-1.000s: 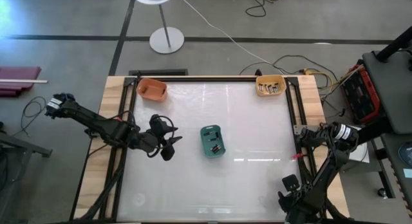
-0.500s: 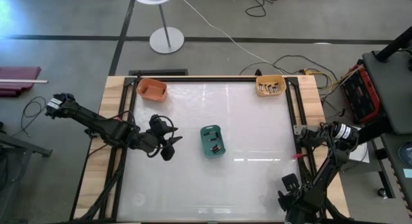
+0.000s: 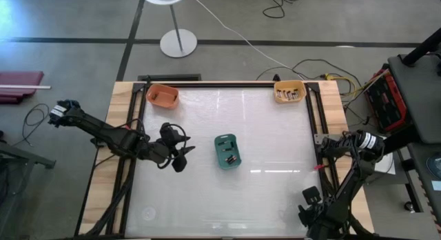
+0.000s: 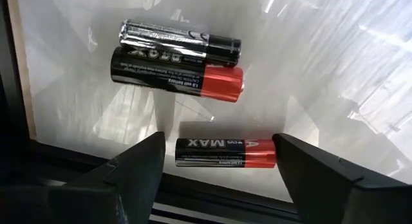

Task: Sort batteries
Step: Put the red battery into the orange bin

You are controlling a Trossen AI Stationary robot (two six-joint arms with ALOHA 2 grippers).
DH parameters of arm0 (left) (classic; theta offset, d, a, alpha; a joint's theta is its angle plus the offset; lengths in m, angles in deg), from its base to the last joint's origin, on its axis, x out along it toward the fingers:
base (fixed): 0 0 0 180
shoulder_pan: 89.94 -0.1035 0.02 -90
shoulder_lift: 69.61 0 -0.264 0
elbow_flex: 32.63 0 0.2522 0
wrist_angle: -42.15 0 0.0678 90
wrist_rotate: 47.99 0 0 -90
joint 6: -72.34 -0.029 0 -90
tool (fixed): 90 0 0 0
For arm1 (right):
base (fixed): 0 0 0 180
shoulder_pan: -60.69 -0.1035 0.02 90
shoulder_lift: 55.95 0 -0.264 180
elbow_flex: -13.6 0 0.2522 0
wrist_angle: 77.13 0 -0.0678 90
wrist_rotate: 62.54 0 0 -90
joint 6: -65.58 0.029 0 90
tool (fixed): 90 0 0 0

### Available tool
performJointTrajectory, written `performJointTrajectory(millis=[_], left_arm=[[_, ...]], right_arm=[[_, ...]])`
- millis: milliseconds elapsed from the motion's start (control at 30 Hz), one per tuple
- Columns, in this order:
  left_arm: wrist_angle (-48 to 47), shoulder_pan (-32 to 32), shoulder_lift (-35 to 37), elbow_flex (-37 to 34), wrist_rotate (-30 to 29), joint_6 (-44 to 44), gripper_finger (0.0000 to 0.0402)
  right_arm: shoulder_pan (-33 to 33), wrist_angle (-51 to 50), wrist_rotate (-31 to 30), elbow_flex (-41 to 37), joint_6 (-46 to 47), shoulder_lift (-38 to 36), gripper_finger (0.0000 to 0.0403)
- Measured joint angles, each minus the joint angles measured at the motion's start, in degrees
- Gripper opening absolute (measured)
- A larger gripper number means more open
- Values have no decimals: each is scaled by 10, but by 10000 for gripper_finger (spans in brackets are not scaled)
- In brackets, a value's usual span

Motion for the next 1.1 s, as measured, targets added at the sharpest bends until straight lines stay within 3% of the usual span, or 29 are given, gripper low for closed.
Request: performJointTrajectory(millis=[367, 500, 767, 1100], left_arm=[[1, 0, 0, 0, 0, -4, 178], [5, -1, 0, 0, -12, -12, 178], [100, -9, -3, 0, -48, -31, 178], [110, -11, -10, 0, -61, -15, 178]], right_arm=[[-8, -3, 3, -6, -35, 0, 248], [-8, -4, 6, -6, -38, 0, 248], [-8, -3, 12, -5, -55, -2, 258], [-8, -3, 10, -7, -77, -2, 245]])
